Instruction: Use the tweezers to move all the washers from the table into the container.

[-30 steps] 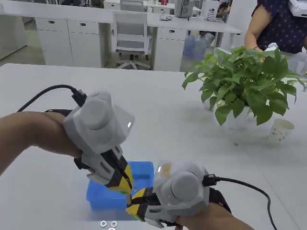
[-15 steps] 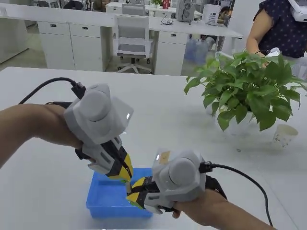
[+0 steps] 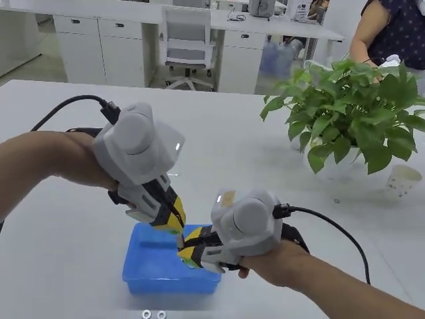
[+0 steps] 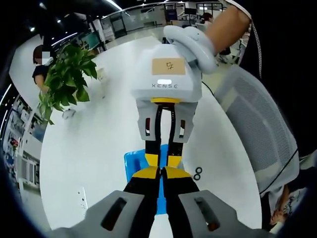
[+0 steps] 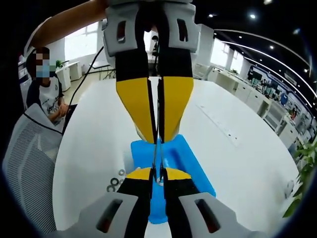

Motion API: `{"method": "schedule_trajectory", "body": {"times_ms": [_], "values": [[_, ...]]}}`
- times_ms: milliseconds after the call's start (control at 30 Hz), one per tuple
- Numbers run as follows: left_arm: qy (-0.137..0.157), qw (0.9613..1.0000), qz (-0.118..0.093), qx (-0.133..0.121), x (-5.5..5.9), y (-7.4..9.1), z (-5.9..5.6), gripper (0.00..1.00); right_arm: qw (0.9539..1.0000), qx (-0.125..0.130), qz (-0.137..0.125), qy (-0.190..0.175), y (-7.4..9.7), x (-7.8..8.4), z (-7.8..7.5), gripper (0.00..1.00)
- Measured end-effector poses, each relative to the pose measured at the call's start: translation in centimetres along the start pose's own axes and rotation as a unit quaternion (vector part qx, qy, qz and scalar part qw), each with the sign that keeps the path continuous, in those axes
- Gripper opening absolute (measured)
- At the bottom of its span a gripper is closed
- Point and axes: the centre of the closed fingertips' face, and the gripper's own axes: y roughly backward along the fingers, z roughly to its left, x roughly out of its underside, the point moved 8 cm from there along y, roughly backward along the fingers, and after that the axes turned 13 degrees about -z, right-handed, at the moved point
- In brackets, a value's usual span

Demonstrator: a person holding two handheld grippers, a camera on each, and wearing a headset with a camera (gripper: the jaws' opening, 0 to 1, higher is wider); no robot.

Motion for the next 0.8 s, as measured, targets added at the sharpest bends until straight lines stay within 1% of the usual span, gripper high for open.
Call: {"method": "schedule_trajectory", "body": {"times_ms": [167,267,667,800], "values": [[-0.001,1.0,-0.002,-0.007,0.8,-0.5,0.8,0.06,1.0,-0.001,0.001,-0.002,-0.6,0.8,-1.0,0.09],[0.0,0.9999,-0.004,-0.011,1.4,-0.8,1.2,0.06,1.0,-0.002,0.003,-0.001,-0.9,1.1,-1.3,0.09],[0.007,0.9997,-0.004,-0.021,3.7,-2.1,2.1,0.06,0.9999,-0.01,0.014,0.001,-2.5,3.1,-2.5,0.09],[0.006,0.9997,0.0,-0.026,4.2,-2.6,2.4,0.06,0.9998,-0.011,0.016,0.0,-2.7,3.8,-2.9,0.09]]}}
